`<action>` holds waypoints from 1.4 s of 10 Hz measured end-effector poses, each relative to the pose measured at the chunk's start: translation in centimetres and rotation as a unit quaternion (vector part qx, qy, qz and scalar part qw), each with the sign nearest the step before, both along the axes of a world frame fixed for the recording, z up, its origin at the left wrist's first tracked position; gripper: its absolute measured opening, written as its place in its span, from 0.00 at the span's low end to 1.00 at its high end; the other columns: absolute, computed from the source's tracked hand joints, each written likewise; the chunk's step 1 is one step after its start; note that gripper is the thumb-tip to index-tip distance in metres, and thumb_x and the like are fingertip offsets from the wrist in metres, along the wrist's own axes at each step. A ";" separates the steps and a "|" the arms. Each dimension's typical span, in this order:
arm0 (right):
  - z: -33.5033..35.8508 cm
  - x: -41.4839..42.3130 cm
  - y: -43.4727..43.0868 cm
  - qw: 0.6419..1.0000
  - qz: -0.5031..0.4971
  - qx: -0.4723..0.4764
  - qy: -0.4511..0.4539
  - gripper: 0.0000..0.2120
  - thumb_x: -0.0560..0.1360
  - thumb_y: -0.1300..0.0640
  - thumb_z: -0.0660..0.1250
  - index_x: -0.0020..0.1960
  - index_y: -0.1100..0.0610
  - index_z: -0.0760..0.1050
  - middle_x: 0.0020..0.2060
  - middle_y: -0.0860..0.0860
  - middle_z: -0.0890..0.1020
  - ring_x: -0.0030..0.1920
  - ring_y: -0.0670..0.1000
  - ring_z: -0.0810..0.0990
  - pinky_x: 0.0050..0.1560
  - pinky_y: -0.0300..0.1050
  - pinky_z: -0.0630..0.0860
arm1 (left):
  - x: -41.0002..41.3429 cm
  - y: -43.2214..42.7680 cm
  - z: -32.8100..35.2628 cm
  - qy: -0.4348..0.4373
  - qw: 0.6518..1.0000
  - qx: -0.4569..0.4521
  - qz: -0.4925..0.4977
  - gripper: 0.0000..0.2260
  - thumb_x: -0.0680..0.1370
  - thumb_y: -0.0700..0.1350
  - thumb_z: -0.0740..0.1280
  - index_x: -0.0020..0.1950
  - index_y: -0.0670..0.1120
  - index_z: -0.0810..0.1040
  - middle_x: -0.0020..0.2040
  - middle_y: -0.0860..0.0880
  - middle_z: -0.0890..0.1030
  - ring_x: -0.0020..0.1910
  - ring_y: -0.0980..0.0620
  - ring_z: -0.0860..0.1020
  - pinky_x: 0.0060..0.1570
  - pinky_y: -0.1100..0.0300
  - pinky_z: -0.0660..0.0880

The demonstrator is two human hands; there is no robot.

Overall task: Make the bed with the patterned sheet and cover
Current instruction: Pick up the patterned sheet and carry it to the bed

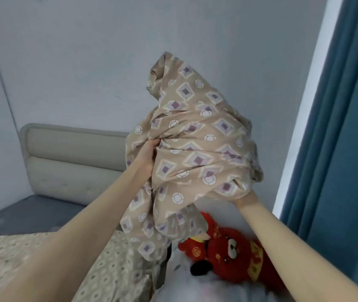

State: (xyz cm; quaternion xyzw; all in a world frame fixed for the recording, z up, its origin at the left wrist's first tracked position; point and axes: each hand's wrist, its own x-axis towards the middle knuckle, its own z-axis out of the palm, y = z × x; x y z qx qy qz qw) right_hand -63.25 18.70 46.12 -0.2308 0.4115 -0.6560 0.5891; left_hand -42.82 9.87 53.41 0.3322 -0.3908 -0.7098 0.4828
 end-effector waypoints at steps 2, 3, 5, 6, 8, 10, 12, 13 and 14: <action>1.8 -9.5 -1.5 0.972 -0.235 -0.009 -0.003 0.17 0.84 0.55 0.44 0.66 0.56 0.66 0.54 0.53 0.74 0.52 0.52 0.75 0.64 0.42 0.66 | -8.5 -1.1 2.1 0.004 0.997 -0.015 -0.079 0.14 0.80 0.48 0.58 0.51 0.42 0.80 0.44 0.42 0.84 0.45 0.45 0.81 0.44 0.52 0.76; 2.4 -10.2 2.1 0.970 -0.234 -0.049 0.040 0.21 0.81 0.71 0.41 0.44 0.51 0.66 0.42 0.46 0.70 0.38 0.44 0.73 0.37 0.30 0.77 | -12.8 -4.1 0.2 0.043 0.989 0.007 -0.139 0.15 0.80 0.50 0.60 0.58 0.42 0.78 0.54 0.41 0.81 0.53 0.43 0.79 0.55 0.49 0.75; -2.3 -13.2 -1.1 0.960 -0.279 -0.005 0.004 0.15 0.84 0.51 0.45 0.50 0.55 0.67 0.52 0.51 0.71 0.44 0.49 0.71 0.44 0.37 0.75 | -16.0 -6.9 -5.7 -0.005 0.978 0.055 -0.200 0.14 0.81 0.50 0.58 0.52 0.42 0.78 0.52 0.43 0.81 0.47 0.45 0.79 0.45 0.53 0.76; -5.8 -13.6 -1.8 0.956 -0.288 0.026 -0.038 0.12 0.84 0.51 0.48 0.57 0.55 0.67 0.46 0.51 0.71 0.50 0.51 0.70 0.63 0.43 0.64 | -17.5 -8.7 -9.8 -0.041 0.970 0.084 -0.225 0.14 0.82 0.51 0.57 0.50 0.43 0.78 0.44 0.44 0.82 0.44 0.47 0.79 0.36 0.54 0.78; -12.6 -14.8 -5.2 0.931 -0.334 0.132 -0.072 0.16 0.84 0.57 0.48 0.41 0.58 0.67 0.39 0.49 0.68 0.37 0.48 0.66 0.37 0.33 0.72 | -18.8 -14.9 -18.6 -0.124 0.957 0.080 -0.250 0.13 0.82 0.41 0.57 0.64 0.40 0.72 0.61 0.41 0.77 0.60 0.43 0.75 0.60 0.49 0.72; -20.5 -16.6 -6.8 0.895 -0.381 0.141 -0.183 0.23 0.80 0.40 0.52 0.59 0.56 0.73 0.54 0.55 0.76 0.51 0.58 0.74 0.54 0.54 0.73 | -19.5 -20.4 -27.1 -0.418 0.888 -0.064 -0.180 0.15 0.77 0.32 0.57 0.61 0.38 0.75 0.54 0.41 0.80 0.54 0.41 0.78 0.54 0.46 0.77; -25.9 -18.2 -8.4 0.879 -0.350 0.190 -0.263 0.23 0.80 0.41 0.54 0.65 0.55 0.72 0.66 0.55 0.72 0.64 0.60 0.71 0.63 0.57 0.69 | -20.5 -19.8 -27.6 -0.575 0.759 -0.275 -0.133 0.44 0.74 0.35 0.64 0.77 0.53 0.35 0.72 0.33 0.59 0.72 0.40 0.60 0.67 0.49 0.65; -28.2 -19.9 -8.4 0.878 -0.314 0.248 -0.263 0.26 0.80 0.39 0.52 0.68 0.56 0.70 0.64 0.52 0.71 0.68 0.61 0.67 0.69 0.60 0.63 | -22.9 -18.1 -27.2 -0.673 0.560 -0.436 -0.205 0.48 0.73 0.48 0.71 0.72 0.66 0.33 0.76 0.41 0.36 0.75 0.35 0.40 0.69 0.33 0.55; -29.9 -22.3 -7.9 0.847 -0.306 0.385 -0.201 0.18 0.81 0.50 0.57 0.65 0.61 0.70 0.68 0.57 0.70 0.68 0.59 0.69 0.68 0.54 0.67 | -26.7 -16.4 -28.3 -0.703 0.449 -0.444 -0.327 0.40 0.77 0.49 0.65 0.73 0.68 0.37 0.72 0.50 0.24 0.71 0.33 0.30 0.65 0.27 0.53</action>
